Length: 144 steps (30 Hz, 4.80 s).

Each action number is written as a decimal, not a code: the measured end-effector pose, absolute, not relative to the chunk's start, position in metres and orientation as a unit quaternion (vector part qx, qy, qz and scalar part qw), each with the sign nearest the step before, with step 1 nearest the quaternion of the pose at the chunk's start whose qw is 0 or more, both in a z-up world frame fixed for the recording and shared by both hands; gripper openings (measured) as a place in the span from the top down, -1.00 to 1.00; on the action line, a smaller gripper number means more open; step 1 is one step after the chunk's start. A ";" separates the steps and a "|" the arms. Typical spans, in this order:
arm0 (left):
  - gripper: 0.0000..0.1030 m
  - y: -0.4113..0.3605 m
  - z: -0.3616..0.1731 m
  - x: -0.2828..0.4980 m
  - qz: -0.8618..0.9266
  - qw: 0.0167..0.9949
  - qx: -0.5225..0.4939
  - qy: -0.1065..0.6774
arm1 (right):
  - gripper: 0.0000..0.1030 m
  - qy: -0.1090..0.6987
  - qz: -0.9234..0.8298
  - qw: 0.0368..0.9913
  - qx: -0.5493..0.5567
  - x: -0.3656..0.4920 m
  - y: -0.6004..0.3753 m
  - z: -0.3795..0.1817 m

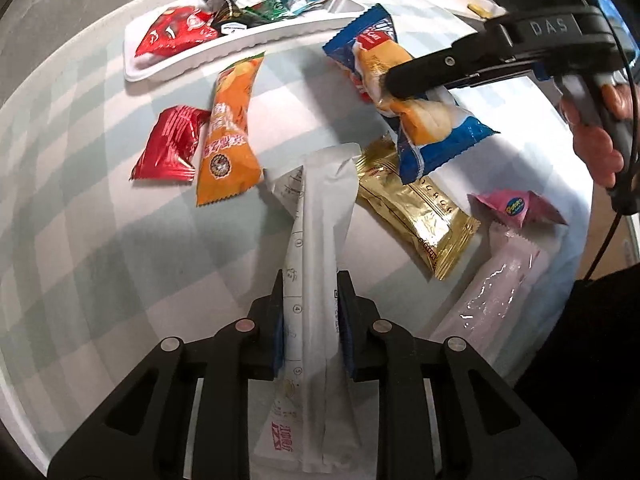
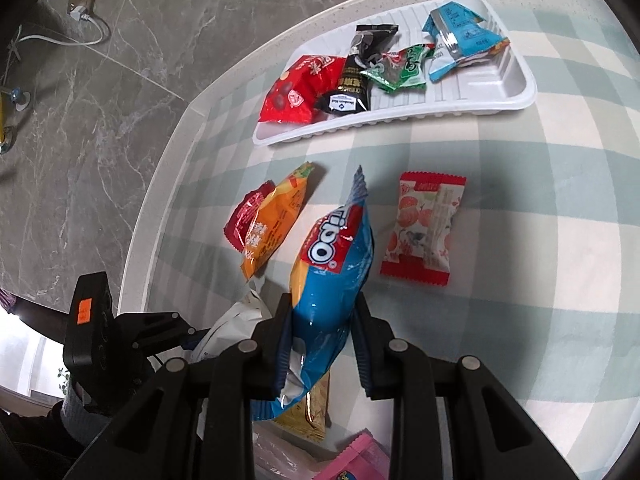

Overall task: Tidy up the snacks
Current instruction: 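Grasp the blue Tipo packet with the right tool while the left tool holds the white packet, then carry both packets to the white tray and open both tools to release, then grasp the pink bar with the right tool while the left tool moves to the orange bar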

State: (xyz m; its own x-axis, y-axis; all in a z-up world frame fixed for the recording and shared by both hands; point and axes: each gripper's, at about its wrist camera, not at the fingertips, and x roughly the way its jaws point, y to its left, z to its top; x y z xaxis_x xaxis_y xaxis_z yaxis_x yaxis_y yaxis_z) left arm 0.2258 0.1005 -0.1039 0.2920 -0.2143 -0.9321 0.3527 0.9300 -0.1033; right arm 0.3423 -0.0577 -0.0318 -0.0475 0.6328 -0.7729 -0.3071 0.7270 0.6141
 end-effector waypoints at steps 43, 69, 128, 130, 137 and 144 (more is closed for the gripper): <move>0.67 0.209 -0.034 0.339 -0.221 0.806 -0.274 0.476 | 0.41 0.613 0.340 0.681 0.212 0.413 -0.085 -0.010; 0.67 0.259 -0.055 0.509 -0.154 0.827 -0.211 0.498 | 0.41 0.614 0.328 0.697 0.174 0.533 -0.050 -0.030; -0.19 0.156 -0.040 0.340 -0.131 0.866 -0.033 0.482 | -0.06 0.536 0.325 0.778 -0.037 0.321 -0.106 0.057; -0.19 0.153 -0.048 0.330 -0.131 0.861 -0.033 0.491 | -0.07 0.543 0.327 0.772 -0.044 0.305 -0.112 0.051; -0.19 0.142 -0.067 0.315 -0.128 0.850 -0.033 0.510 | -0.07 0.571 0.358 0.730 -0.115 0.242 -0.115 0.014; -0.19 0.130 -0.066 0.304 -0.133 0.848 -0.028 0.513 | -0.07 0.577 0.359 0.708 -0.193 0.214 -0.106 -0.016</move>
State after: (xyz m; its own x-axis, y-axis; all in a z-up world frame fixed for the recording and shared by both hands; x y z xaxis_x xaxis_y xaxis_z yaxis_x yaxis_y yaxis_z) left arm 0.3045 0.1300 -0.0665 0.4386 -0.2550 -0.8617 0.1969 0.9629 -0.1847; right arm 0.2144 -0.1063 -0.0160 0.0767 0.2849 -0.9555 -0.7314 0.6674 0.1403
